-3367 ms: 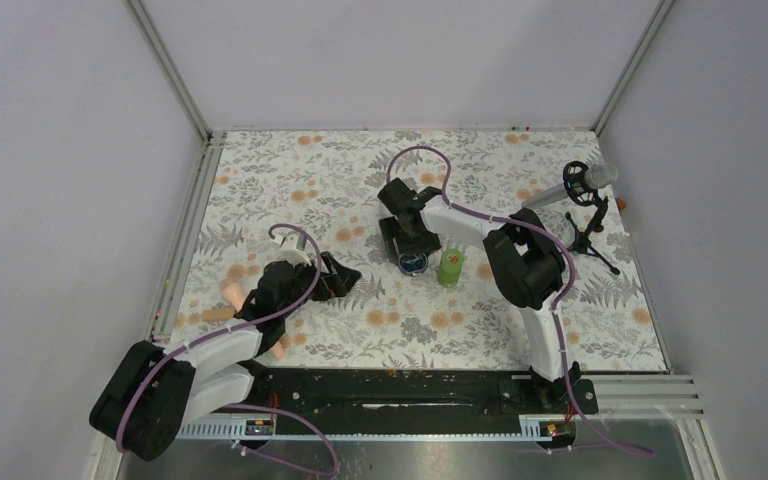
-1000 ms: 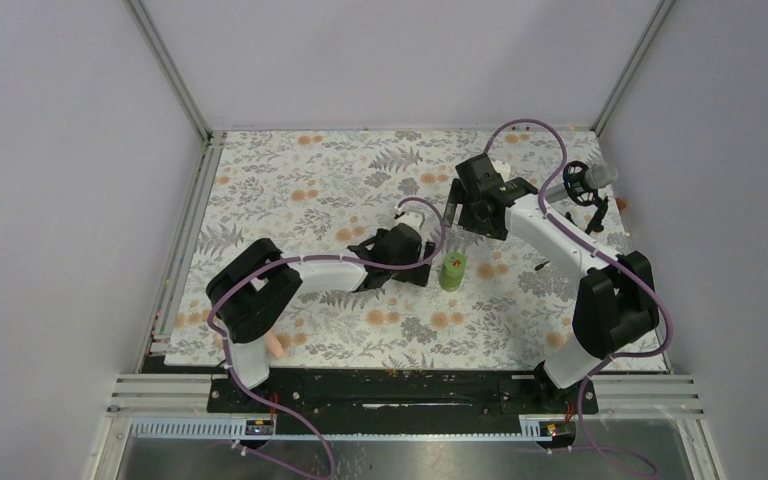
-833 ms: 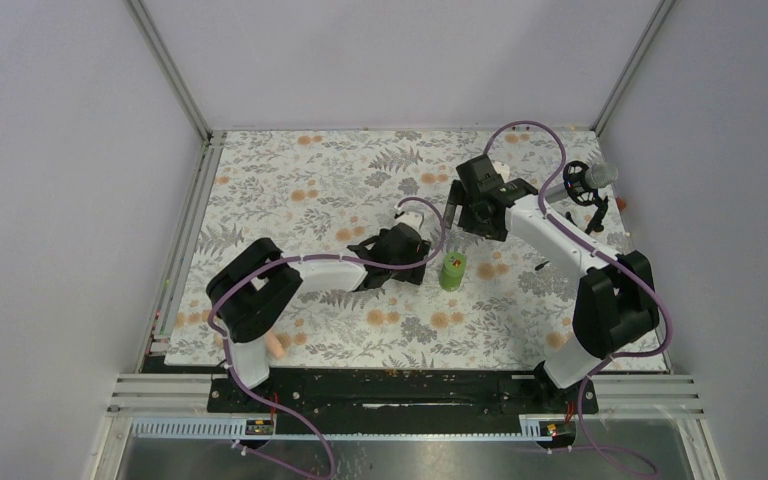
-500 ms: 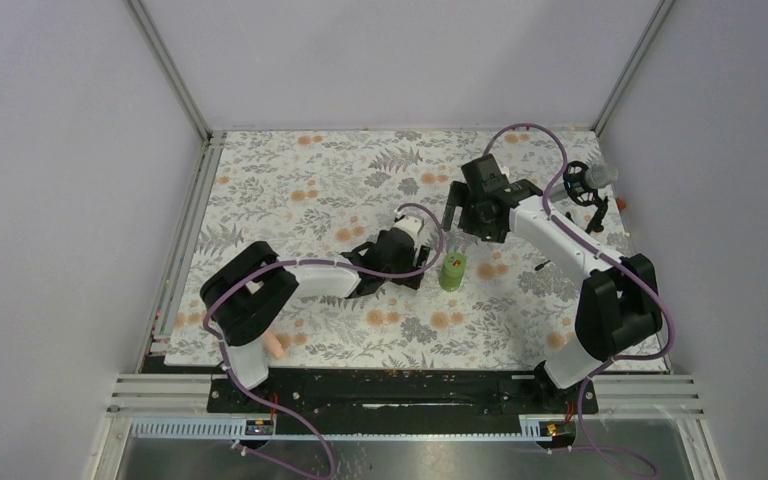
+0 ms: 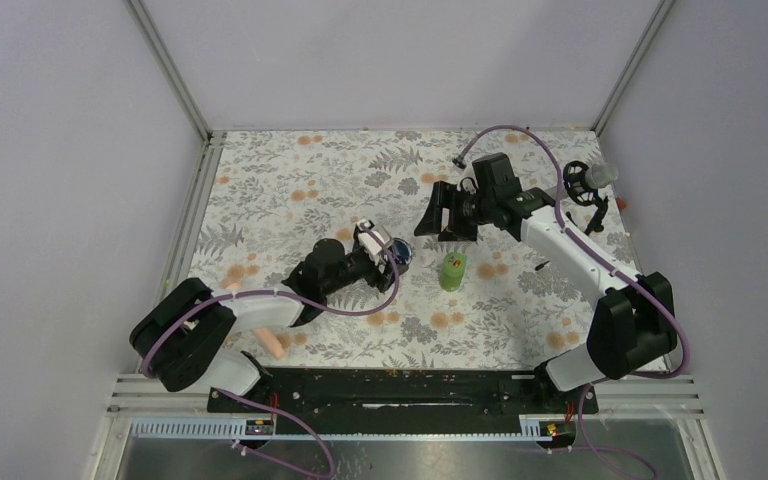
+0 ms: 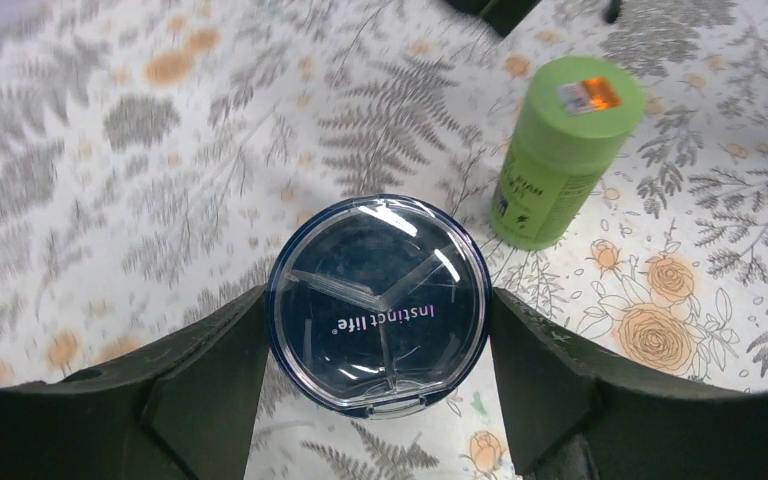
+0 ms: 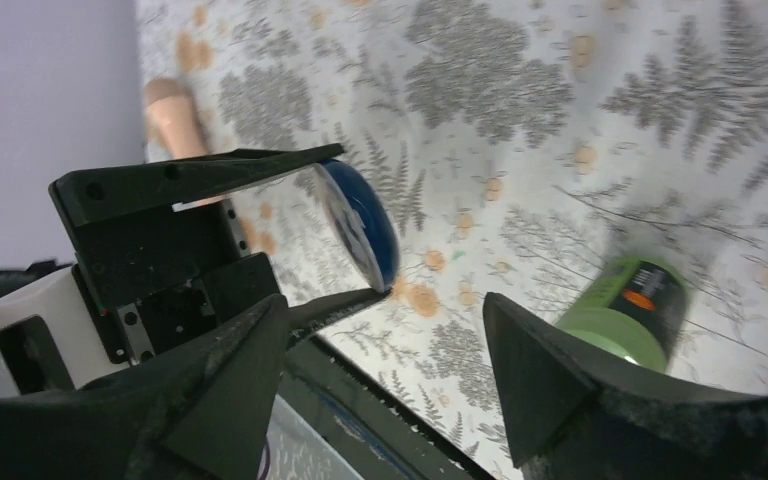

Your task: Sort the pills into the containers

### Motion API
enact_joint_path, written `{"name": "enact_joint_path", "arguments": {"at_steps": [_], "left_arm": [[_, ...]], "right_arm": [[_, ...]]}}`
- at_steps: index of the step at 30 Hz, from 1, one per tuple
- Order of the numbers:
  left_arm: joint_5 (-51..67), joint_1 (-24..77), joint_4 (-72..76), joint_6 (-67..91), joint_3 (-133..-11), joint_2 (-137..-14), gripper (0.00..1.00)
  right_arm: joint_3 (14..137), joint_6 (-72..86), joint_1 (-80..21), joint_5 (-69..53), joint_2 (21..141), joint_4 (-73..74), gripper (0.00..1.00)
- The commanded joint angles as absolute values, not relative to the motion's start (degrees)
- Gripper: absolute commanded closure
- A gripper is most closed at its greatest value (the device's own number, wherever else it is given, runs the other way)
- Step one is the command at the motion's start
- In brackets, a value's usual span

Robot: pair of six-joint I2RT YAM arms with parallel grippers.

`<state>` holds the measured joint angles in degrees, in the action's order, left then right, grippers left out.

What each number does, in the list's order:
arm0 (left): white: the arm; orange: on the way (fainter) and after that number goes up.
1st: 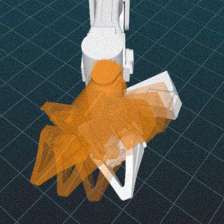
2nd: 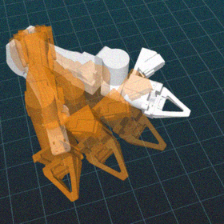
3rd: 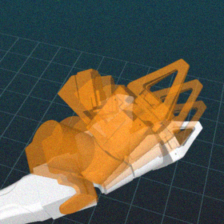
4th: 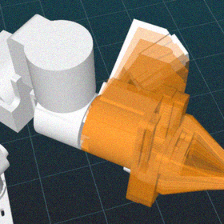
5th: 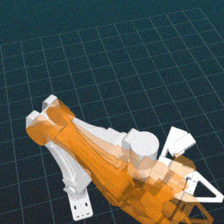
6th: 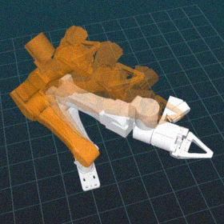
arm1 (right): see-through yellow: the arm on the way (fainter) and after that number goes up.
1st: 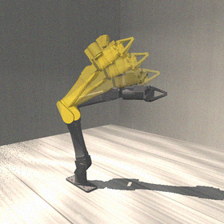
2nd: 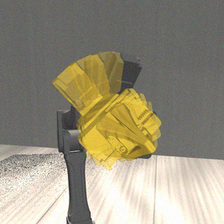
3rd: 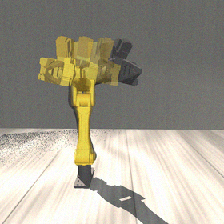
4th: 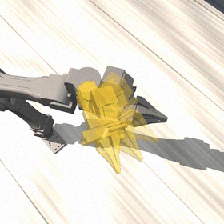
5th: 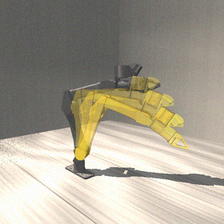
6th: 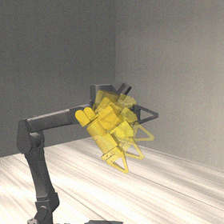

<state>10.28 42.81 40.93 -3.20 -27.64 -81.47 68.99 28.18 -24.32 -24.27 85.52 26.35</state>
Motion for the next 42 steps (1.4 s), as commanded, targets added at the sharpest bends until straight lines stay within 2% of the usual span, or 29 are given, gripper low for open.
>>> {"name": "enact_joint_path", "arguments": {"at_steps": [1, 5, 12, 20, 31, 42], "left_arm": [[21.8, 42.4, 53.6, -14.6, -27.8, -81.2, 0.86], [23.7, 42.2, 60.5, -18.6, -25.9, -82.5, 0.89], [26.3, 42.1, 65.0, -23.0, -23.5, -80.4, 0.96], [26.7, 42.1, 65.0, -24.4, -22.8, -76.9, 1.0], [27.5, 42.1, 67.5, -23.2, -23.0, -76.9, 1.0], [26.3, 42.1, 72.2, -20.2, -24.0, -78.3, 1.0]], "right_arm": [[66.0, 27.1, -24.1, -38.2, 83.6, 16.9, 0.26], [65.0, 25.6, -24.0, -38.3, 83.9, 15.7, 0.37], [60.3, 27.7, -24.0, -38.5, 79.1, 9.4, 0.49], [58.5, 28.5, -24.1, -39.8, 77.0, 7.3, 0.55], [57.8, 27.2, -24.4, -42.0, 77.4, 6.0, 0.62], [57.8, 22.6, -28.4, -44.5, 77.8, 8.6, 0.61]]}}
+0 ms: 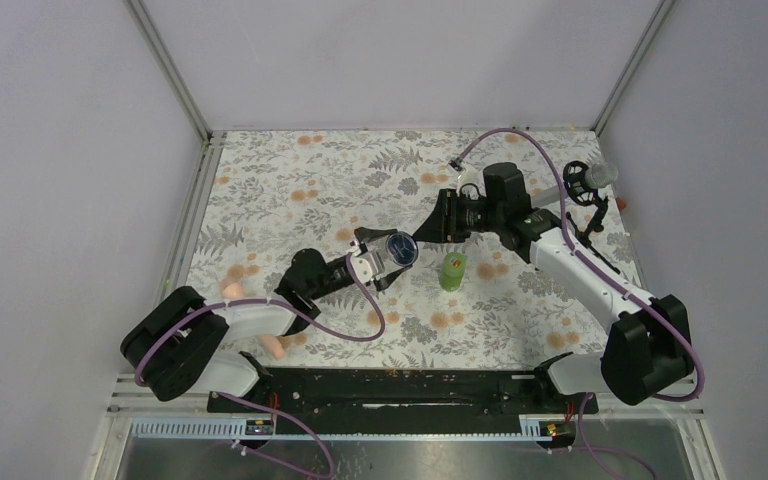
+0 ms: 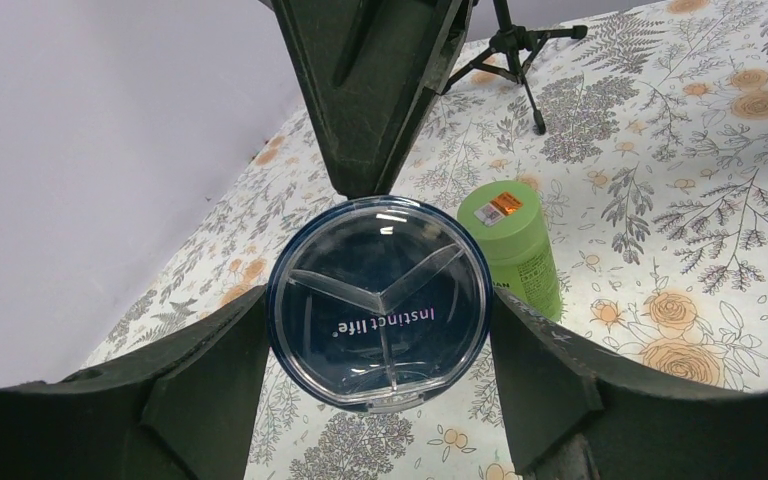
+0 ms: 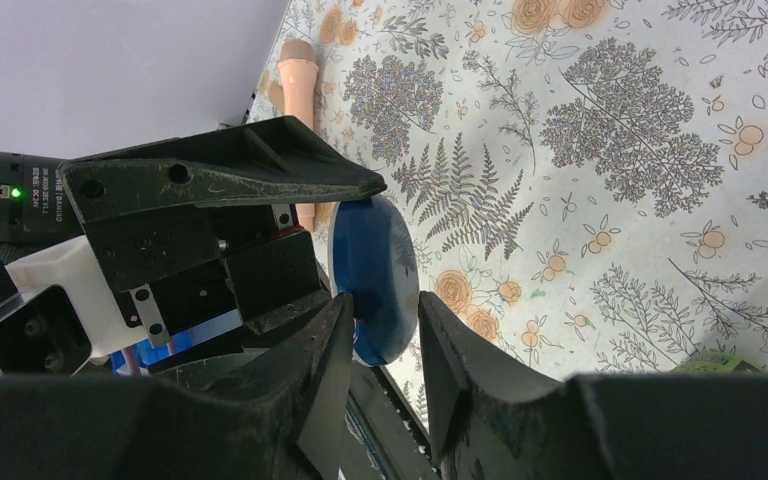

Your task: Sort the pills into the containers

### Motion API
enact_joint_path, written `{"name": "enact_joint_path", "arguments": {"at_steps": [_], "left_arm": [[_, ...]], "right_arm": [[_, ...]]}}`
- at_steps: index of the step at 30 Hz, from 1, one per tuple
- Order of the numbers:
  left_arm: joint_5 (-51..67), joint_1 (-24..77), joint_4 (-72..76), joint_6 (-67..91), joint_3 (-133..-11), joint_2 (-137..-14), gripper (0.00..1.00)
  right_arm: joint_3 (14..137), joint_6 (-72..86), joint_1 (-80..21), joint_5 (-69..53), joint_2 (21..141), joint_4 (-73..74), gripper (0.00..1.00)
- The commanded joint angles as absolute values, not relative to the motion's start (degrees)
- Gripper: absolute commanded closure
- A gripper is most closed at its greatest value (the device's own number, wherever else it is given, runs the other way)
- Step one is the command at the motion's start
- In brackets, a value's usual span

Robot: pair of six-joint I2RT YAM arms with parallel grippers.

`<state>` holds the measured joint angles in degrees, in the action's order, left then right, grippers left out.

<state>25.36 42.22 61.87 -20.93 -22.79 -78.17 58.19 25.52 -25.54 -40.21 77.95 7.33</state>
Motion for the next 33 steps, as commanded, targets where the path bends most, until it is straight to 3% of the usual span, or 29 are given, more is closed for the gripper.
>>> {"name": "enact_joint_path", "arguments": {"at_steps": [1, 11, 21, 27, 30, 33], "left_arm": [[25.9, 42.1, 72.3, -20.4, -23.9, -78.5, 1.0], [26.0, 42.0, 65.6, -22.3, -25.4, -77.7, 1.0], [27.9, 42.1, 64.1, -22.0, -25.3, -77.4, 1.0], [27.7, 42.0, 64.3, -22.2, -24.7, -77.6, 1.0], [27.4, 42.0, 65.3, -21.9, -23.7, -77.4, 1.0], [27.6, 42.0, 65.8, -21.5, -23.1, -77.0, 1.0]], "right_arm": [[57.6, 22.6, -28.7, -45.3, 77.7, 8.5, 0.6], [57.5, 20.5, -29.7, -44.9, 78.5, 10.9, 0.57], [58.7, 17.1, -31.6, -28.4, 79.3, 16.3, 0.54], [57.2, 19.5, -31.6, -29.6, 74.0, 12.7, 0.23], [57.2, 20.7, -31.4, -28.1, 71.7, 12.3, 0.17], [57.0, 23.9, -30.7, -27.1, 70.3, 11.1, 0.19]]}}
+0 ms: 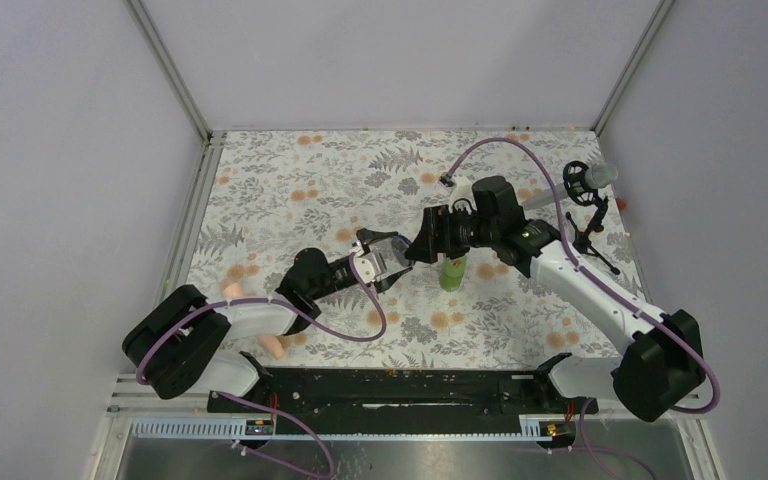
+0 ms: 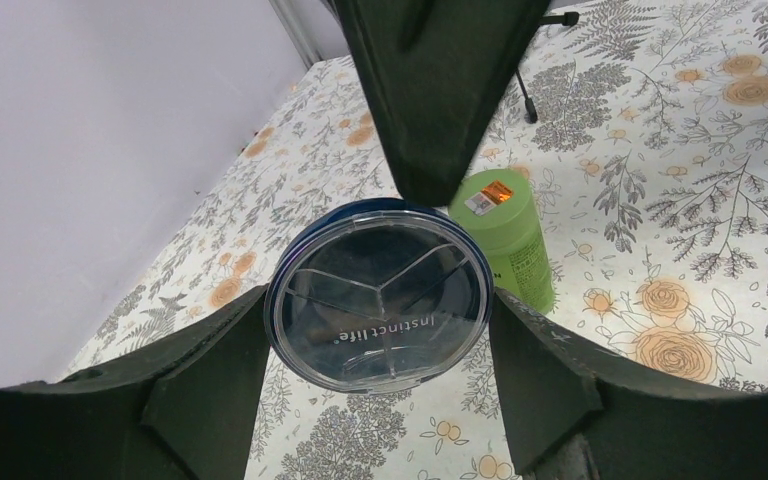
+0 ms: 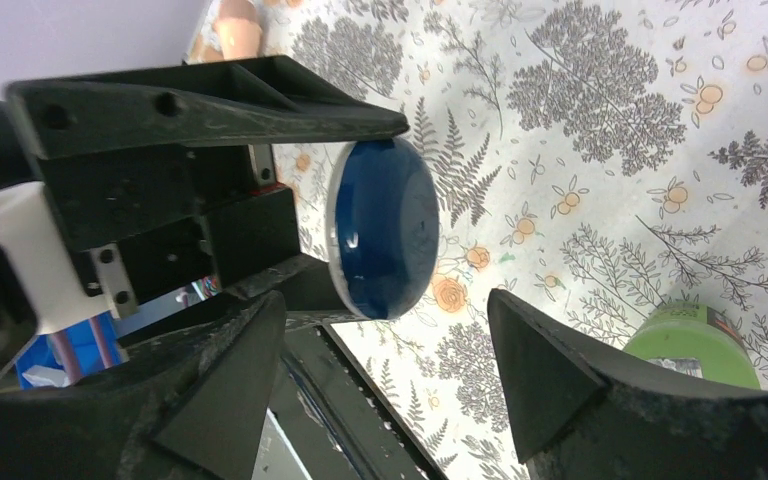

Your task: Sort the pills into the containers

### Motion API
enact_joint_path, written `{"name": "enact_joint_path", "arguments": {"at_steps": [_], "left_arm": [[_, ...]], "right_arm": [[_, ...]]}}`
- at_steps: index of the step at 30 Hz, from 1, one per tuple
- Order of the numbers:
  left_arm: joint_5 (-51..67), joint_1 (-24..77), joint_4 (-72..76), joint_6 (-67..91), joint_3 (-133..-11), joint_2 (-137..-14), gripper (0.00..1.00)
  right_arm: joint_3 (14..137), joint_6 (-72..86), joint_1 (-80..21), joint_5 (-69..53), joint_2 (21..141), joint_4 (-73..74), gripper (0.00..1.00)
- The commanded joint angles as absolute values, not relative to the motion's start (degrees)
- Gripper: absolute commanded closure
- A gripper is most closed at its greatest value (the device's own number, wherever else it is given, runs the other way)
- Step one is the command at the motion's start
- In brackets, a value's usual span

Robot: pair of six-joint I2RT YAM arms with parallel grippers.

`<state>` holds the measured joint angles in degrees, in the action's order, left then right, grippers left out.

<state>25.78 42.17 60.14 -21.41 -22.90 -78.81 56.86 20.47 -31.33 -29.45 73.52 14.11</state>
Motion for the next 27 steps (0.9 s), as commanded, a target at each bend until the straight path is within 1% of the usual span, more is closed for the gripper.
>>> {"name": "enact_joint_path", "arguments": {"at_steps": [1, 2, 4, 10, 15, 21, 27], "left_arm": [[27.7, 42.0, 66.0, -21.4, -22.8, -76.8, 1.0], [27.7, 42.0, 66.2, -21.3, -22.7, -76.6, 1.0], [27.7, 42.0, 66.4, -21.1, -22.5, -76.4, 1.0], [28.6, 42.1, 66.6, -20.8, -22.6, -76.3, 1.0], [29.4, 42.0, 67.3, -20.7, -22.7, -76.8, 1.0], [29.7, 41.9, 67.6, -20.5, -22.8, -77.0, 1.0], [30.4, 41.6, 67.0, -19.5, -23.2, -77.0, 1.0]], "right_arm": [[57.0, 24.7, -30.4, -27.3, 70.0, 10.6, 0.22], [56.8, 25.2, -30.3, -27.7, 69.7, 9.8, 0.26], [56.5, 25.9, -30.2, -27.5, 69.2, 8.8, 0.3], [58.5, 24.6, -30.2, -27.3, 72.4, 11.6, 0.43], [58.8, 23.8, -30.3, -27.6, 74.0, 11.2, 0.48], [58.9, 22.9, -30.2, -28.1, 75.1, 11.1, 0.47], [56.5, 19.8, -30.4, -33.4, 75.9, 8.6, 0.38]]}}
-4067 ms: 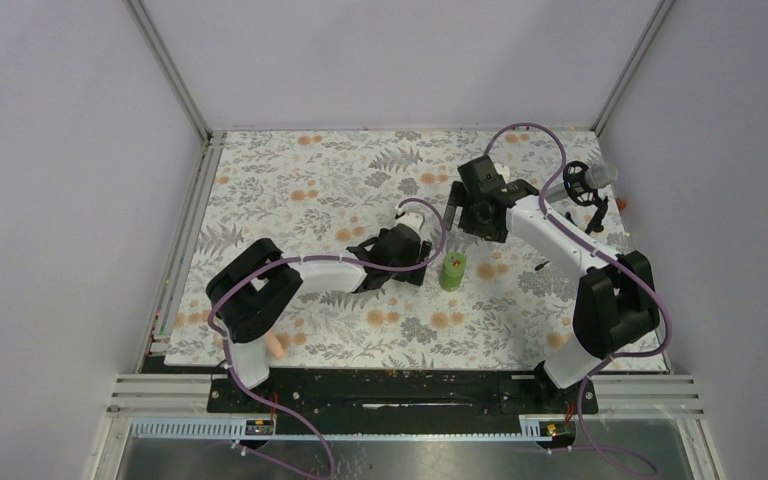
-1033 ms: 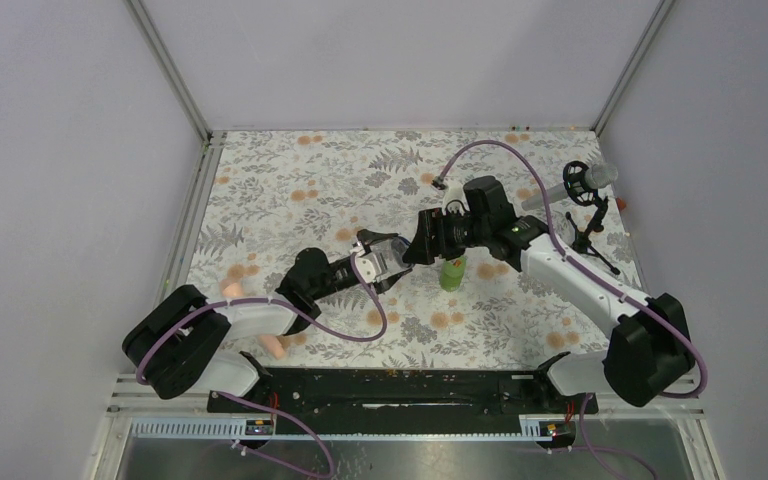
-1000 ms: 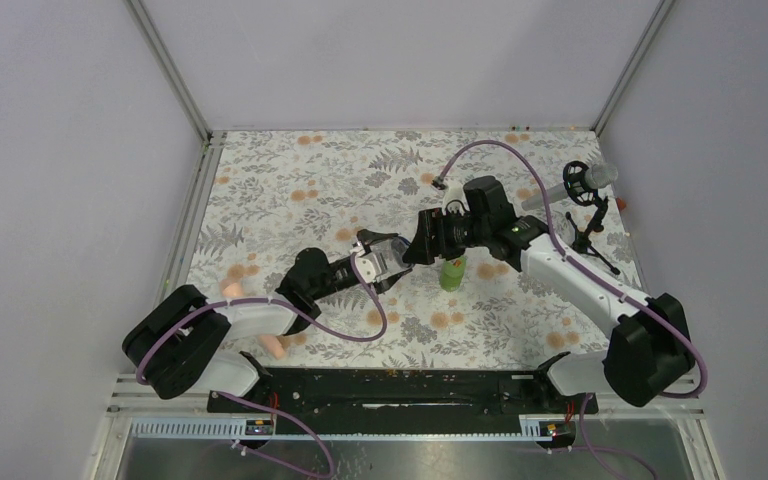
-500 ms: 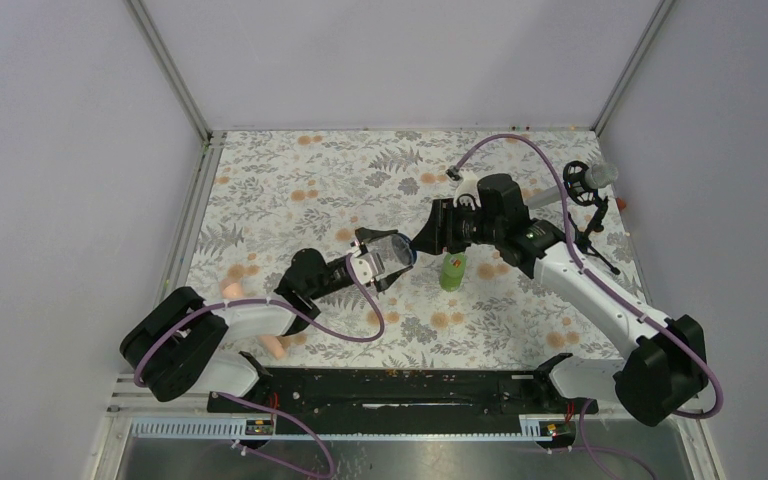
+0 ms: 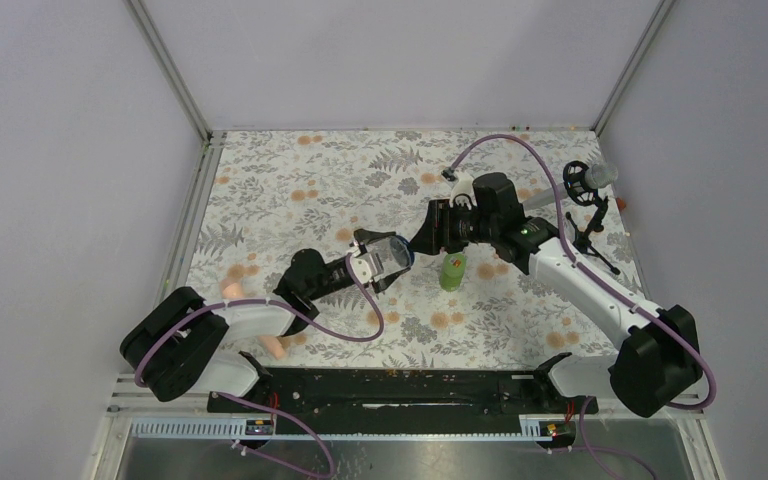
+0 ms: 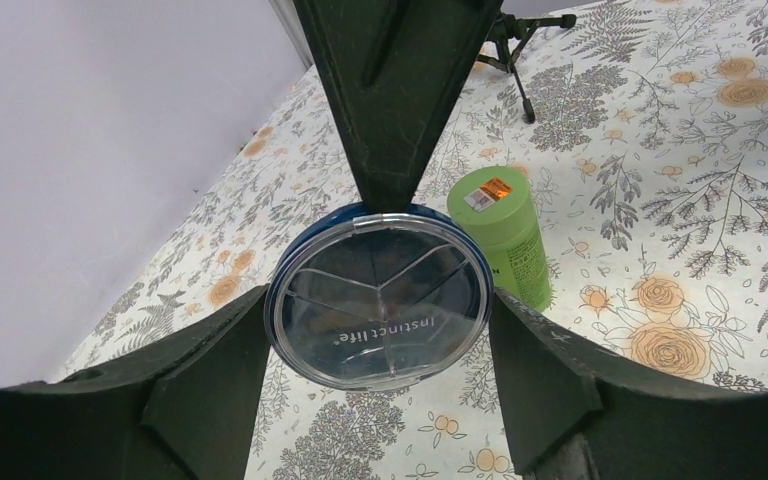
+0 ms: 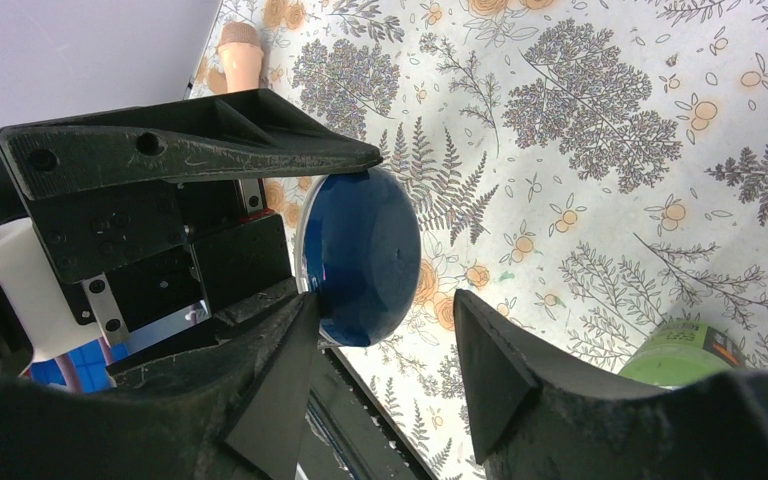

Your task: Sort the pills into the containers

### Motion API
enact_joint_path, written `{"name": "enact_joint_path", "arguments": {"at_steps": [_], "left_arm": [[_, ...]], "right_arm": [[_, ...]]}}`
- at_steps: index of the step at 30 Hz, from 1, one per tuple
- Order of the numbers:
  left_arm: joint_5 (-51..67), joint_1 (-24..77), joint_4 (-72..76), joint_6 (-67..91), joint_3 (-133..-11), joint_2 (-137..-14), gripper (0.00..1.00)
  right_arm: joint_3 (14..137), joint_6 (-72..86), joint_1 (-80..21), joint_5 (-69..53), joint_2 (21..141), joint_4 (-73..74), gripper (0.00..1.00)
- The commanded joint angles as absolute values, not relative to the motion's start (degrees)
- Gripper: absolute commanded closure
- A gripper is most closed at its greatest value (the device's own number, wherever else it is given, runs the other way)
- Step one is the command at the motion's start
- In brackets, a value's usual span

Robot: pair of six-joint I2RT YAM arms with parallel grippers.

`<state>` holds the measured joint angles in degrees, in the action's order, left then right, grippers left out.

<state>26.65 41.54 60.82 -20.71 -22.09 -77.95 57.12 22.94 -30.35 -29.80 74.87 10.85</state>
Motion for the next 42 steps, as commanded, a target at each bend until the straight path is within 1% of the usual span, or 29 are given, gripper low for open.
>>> {"name": "enact_joint_path", "arguments": {"at_steps": [1, 7, 14, 16, 20, 22, 24, 27, 30, 32, 37, 42], "left_arm": [[30.5, 41.6, 66.5, -19.4, -23.3, -76.9, 1.0], [31.5, 41.4, 63.2, -19.3, -24.2, -76.7, 1.0], [32.7, 41.5, 60.5, -18.9, -25.3, -76.5, 1.0], [33.1, 41.5, 60.0, -18.8, -25.4, -76.5, 1.0], [33.6, 41.5, 59.2, -19.1, -25.3, -76.5, 1.0], [33.8, 41.5, 59.1, -18.8, -25.2, -76.7, 1.0], [34.0, 41.4, 59.0, -18.7, -25.1, -77.0, 1.0], [34.1, 41.4, 59.3, -18.6, -24.8, -78.1, 1.0], [33.7, 41.4, 62.9, -18.0, -23.3, -80.8, 1.0], [33.3, 41.4, 67.0, -16.8, -22.0, -83.3, 1.0], [32.4, 41.5, 76.7, -13.2, -19.9, -89.0, 1.0], [31.4, 41.8, 79.9, -12.2, -19.2, -92.7, 1.0]], "right_arm": [[56.3, 19.5, -30.4, -33.7, 76.1, 8.6, 0.38], [56.2, 17.6, -31.4, -34.2, 76.5, 9.2, 0.35], [56.7, 15.4, -33.0, -29.3, 77.5, 11.4, 0.33], [57.2, 14.8, -33.6, -26.2, 77.8, 12.7, 0.34], [57.6, 14.2, -34.6, -22.1, 78.6, 14.6, 0.4], [57.6, 13.4, -35.1, -22.4, 79.2, 15.0, 0.41], [57.3, 12.7, -35.4, -25.3, 79.5, 14.8, 0.41], [55.8, 12.0, -35.9, -28.4, 79.3, 13.2, 0.33], [54.0, 12.1, -36.3, -27.8, 79.8, 11.8, 0.31], [53.6, 12.1, -36.7, -26.8, 80.9, 11.7, 0.32], [53.2, 12.0, -38.5, -23.5, 84.4, 11.1, 0.4], [53.0, 12.0, -39.9, -18.8, 87.5, 9.6, 0.43]]}}
